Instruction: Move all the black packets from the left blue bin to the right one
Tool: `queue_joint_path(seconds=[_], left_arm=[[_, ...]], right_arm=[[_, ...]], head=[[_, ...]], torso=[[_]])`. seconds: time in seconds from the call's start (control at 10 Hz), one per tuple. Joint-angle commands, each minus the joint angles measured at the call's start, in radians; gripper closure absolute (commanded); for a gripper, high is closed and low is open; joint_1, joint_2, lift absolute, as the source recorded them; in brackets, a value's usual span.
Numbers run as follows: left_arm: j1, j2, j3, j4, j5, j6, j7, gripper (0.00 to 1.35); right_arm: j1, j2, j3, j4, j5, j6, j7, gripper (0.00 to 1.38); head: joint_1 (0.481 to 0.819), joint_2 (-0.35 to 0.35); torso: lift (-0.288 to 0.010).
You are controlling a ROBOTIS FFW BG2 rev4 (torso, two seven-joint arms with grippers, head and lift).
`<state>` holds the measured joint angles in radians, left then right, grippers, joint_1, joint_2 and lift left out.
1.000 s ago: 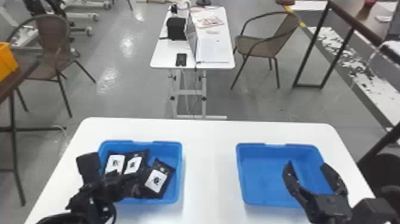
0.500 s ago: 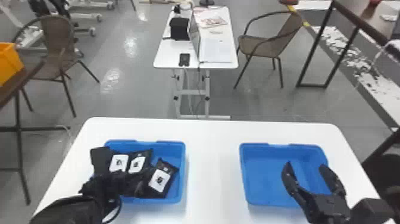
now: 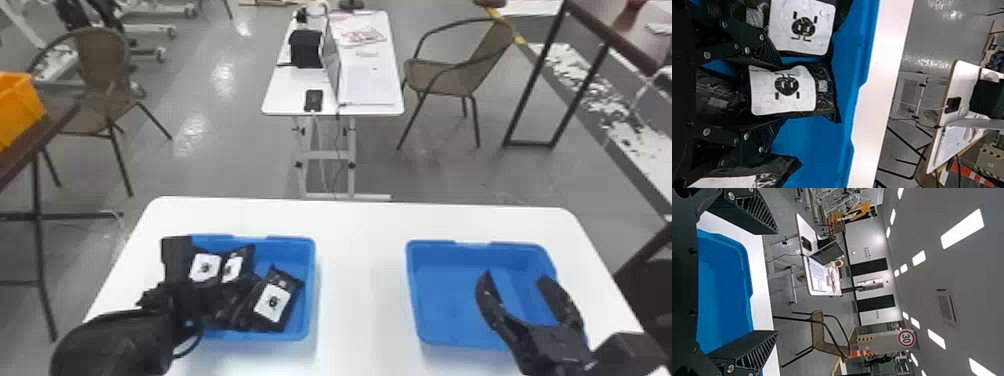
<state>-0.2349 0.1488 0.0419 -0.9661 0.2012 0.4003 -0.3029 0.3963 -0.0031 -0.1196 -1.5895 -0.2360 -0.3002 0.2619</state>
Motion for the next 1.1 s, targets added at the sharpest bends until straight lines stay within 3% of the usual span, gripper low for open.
queue_joint_path(seconds=[0.0, 0.2, 0.4, 0.5, 0.8, 1.0], left_arm=[[-0.004, -0.005, 0.003, 0.0, -0.009, -0.018, -0.033, 1.15], [-0.006, -0.006, 0.015, 0.0, -0.039, -0.012, -0.084, 1.2], [0.006, -0.005, 0.03, -0.006, -0.077, -0.077, -0.202, 1.2], [0.054, 0.002, 0.03, -0.106, -0.118, -0.055, -0.246, 1.2], [0.241, -0.025, 0.027, -0.485, -0.275, -0.015, -0.309, 1.2], [0.275, -0.044, -0.008, -0.642, -0.362, -0.029, -0.366, 1.2]], right_arm=[[-0.002, 0.004, 0.002, 0.002, -0.002, 0.003, 0.0, 0.11], [-0.004, 0.004, 0.003, 0.011, -0.009, 0.003, 0.005, 0.11], [-0.01, 0.004, 0.005, 0.013, -0.016, 0.003, 0.011, 0.11], [-0.011, 0.004, 0.008, 0.014, -0.016, 0.003, 0.014, 0.11], [-0.02, 0.004, 0.011, 0.019, -0.039, 0.003, 0.045, 0.11], [-0.037, 0.004, 0.021, 0.016, -0.068, 0.004, 0.069, 0.11]], head=[[0.695, 0.006], [0.695, -0.008], [0.695, -0.015], [0.695, -0.019], [0.695, -0.032], [0.695, -0.048]], torso=[[0.0], [0.0], [0.0], [0.0], [0.0], [0.0]])
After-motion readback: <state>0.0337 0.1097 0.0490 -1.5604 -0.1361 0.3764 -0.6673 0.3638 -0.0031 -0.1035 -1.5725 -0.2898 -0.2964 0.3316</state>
